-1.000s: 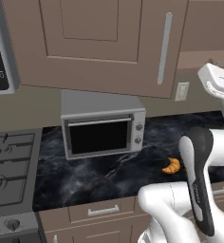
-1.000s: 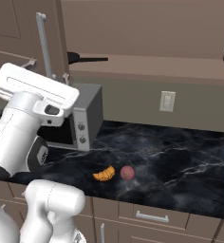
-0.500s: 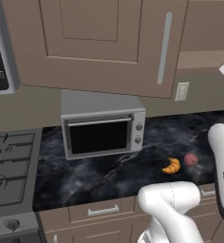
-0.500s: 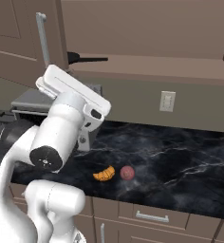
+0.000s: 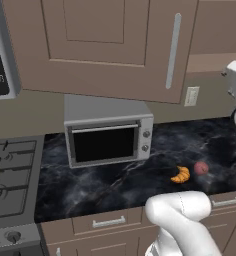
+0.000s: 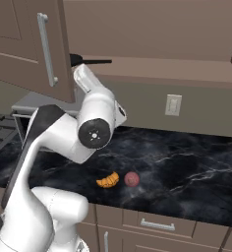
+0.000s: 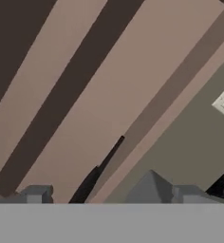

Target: Pick the pan from the cabinet and place it on the stove. Then turn on the stove burner for the pan.

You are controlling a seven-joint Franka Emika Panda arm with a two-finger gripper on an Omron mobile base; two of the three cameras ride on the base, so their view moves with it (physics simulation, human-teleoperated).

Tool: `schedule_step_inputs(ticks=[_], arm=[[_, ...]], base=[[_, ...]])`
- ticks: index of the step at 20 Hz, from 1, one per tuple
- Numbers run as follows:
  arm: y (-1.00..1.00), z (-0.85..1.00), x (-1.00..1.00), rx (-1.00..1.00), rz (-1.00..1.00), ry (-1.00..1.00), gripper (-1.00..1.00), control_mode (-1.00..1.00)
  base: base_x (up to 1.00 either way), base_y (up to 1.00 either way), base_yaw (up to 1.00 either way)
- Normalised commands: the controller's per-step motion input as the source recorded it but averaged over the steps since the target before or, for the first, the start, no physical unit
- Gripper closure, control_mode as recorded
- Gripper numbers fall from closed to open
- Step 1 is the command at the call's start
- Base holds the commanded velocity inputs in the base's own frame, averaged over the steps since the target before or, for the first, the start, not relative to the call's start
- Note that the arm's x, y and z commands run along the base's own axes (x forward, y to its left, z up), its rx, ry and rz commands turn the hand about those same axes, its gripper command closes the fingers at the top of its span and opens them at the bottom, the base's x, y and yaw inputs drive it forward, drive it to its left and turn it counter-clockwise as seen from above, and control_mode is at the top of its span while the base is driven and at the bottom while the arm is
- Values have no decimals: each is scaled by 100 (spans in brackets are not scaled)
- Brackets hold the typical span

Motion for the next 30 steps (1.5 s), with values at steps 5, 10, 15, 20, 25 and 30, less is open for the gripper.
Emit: schedule_step_inputs(ticks=[5, 10, 15, 20, 25, 30], arm=[[0, -22, 53, 5, 15, 17, -100, -100], [0, -28, 39, 4, 13, 12, -100, -100], [5, -28, 20, 0, 7, 8, -100, -100], [23, -9, 13, 0, 4, 4, -100, -100], [56, 0, 16, 0, 4, 1, -100, -100], [33, 0, 29, 1, 10, 8, -100, -100]], base=[[0, 0, 0], [0, 0, 0], [0, 0, 0], [0, 0, 0], [0, 0, 0], [0, 0, 0]])
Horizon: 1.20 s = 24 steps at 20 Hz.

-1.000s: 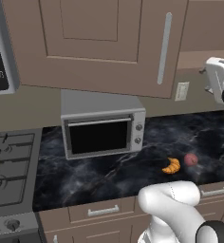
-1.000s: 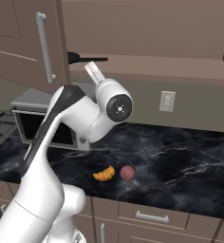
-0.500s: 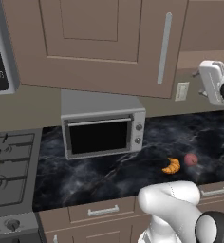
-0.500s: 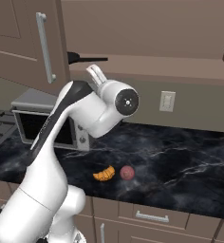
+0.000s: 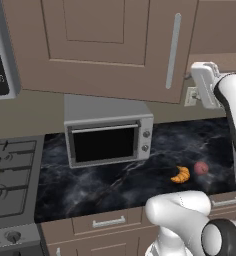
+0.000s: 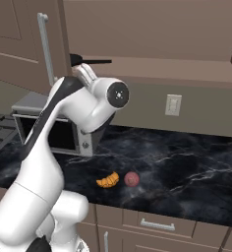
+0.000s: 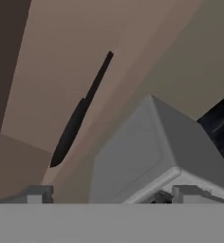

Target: Pick the pan from the cabinet and place it on the stove. Then turn on the stove burner for the pan.

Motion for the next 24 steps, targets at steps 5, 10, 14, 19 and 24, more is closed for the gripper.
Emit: schedule_step_inputs(ticks=[5, 10, 14, 19, 24], arm=[[15, 0, 36, 1, 16, 24, -100, -100], [25, 0, 11, 0, 11, 12, -100, -100], [46, 0, -43, 0, 8, -3, -100, -100], [61, 0, -71, -1, 5, -8, -100, -100], [75, 0, -71, -3, 5, -7, -100, -100]], base=[[0, 0, 0], [0, 0, 0], [0, 0, 0], [0, 0, 0], [0, 0, 0]])
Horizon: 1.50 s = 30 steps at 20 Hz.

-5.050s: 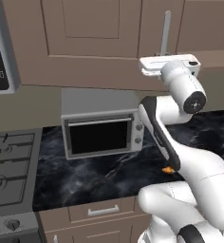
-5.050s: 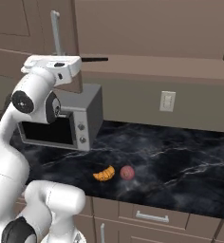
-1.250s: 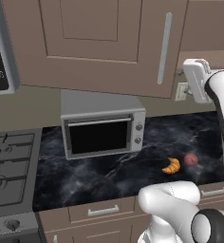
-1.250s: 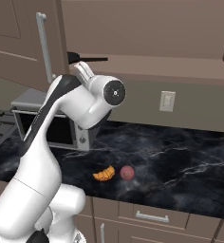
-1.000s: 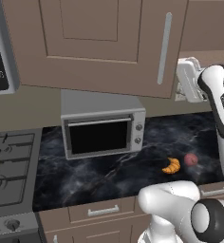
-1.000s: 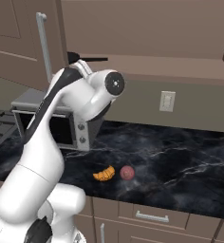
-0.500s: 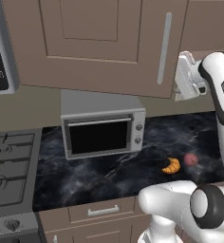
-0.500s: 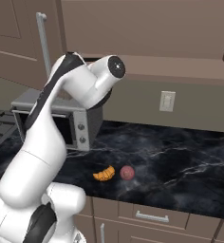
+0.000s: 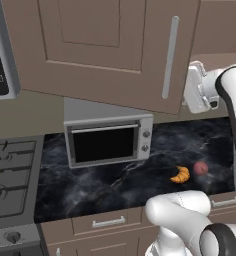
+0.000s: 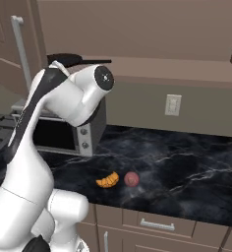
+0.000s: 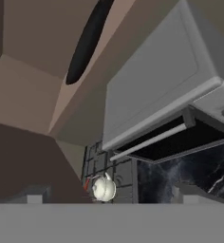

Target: Pick the pan from the cabinet and place it on the stove. Then turn on the stove burner for the pan.

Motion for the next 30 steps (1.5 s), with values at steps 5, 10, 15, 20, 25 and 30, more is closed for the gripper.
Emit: schedule_step_inputs(ticks=[5, 10, 15, 20, 25, 30], arm=[[98, 0, -52, -5, 6, 0, -100, -100], [100, 0, -65, -8, 10, 0, -100, -100], [100, 0, -72, -7, 10, 0, -100, -100], [99, 0, -72, -6, 9, -2, -100, -100], [88, 0, -66, -4, 5, -3, -100, -100], [38, 0, -32, 0, 1, -2, -100, -100]], base=[[0, 0, 0], [0, 0, 0], [0, 0, 0], [0, 0, 0], [0, 0, 0], [0, 0, 0]])
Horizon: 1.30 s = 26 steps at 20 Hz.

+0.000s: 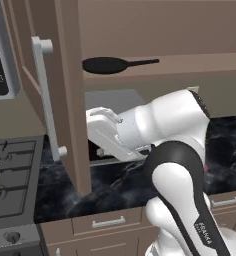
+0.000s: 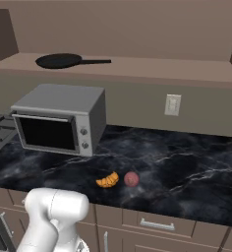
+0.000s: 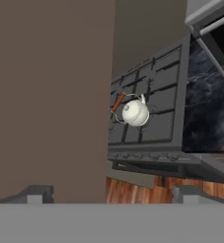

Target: Pick the pan from the cabinet and place it on the stove. Then turn on the stove burner for the pan.

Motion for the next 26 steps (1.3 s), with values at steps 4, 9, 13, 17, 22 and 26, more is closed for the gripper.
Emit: schedule_step_inputs(ticks=[4, 9, 13, 17, 22, 26], arm=[[11, 0, 0, 0, 0, 0, -100, -100], [-9, 0, 0, 3, 3, -2, -100, -100], [-3, -1, 0, 2, 6, 0, -100, -100], [30, 0, 0, 0, 11, 0, -100, -100], [14, 0, 0, 1, 10, 0, -100, -100], [7, 0, 0, 2, 8, -1, -100, -100]], base=[[0, 0, 0], [0, 0, 0], [0, 0, 0], [0, 0, 0], [0, 0, 0], [0, 0, 0]])
